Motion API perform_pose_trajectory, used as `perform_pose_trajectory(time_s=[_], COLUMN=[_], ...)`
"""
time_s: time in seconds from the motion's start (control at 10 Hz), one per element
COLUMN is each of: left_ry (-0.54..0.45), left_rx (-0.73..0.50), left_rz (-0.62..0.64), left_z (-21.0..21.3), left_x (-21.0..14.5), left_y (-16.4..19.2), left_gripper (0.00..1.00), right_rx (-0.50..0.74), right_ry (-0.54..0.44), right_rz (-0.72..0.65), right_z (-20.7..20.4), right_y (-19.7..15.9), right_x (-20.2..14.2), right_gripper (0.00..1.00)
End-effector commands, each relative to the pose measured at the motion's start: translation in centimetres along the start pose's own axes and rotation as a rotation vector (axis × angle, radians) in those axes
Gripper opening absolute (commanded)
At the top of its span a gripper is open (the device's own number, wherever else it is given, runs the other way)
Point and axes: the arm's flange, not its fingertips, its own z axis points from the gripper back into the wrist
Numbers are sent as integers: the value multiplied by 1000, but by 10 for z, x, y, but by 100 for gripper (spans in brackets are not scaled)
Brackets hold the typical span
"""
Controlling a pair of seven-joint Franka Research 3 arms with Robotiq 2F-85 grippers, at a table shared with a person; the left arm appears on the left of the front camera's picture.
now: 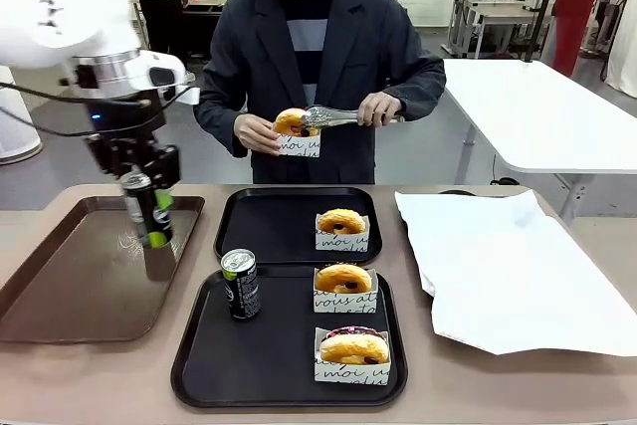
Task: Set up donuts and drinks on trays.
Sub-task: Pick up one Pepsi coke from the Handle tray and place it on the Flat Tray without a Pepsi coke.
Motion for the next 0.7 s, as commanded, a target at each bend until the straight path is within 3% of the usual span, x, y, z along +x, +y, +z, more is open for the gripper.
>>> perform_pose_trajectory(time_s=[0.0, 0.4, 0.6], left_ry=[-16, -72, -24], left_rx=[-48, -101, -136], left_rz=[54, 32, 29], left_z=[7, -18, -32], left_x=[59, 131, 132], left_y=[-9, -21, -14], left_gripper=[58, 58, 58], right_rx=[26, 26, 26], right_ry=[-18, -18, -18], right_rz=[18, 18, 18], right_z=[0, 0, 0], right_y=[1, 1, 1], right_x=[1, 1, 1], right_gripper=[100, 100, 100])
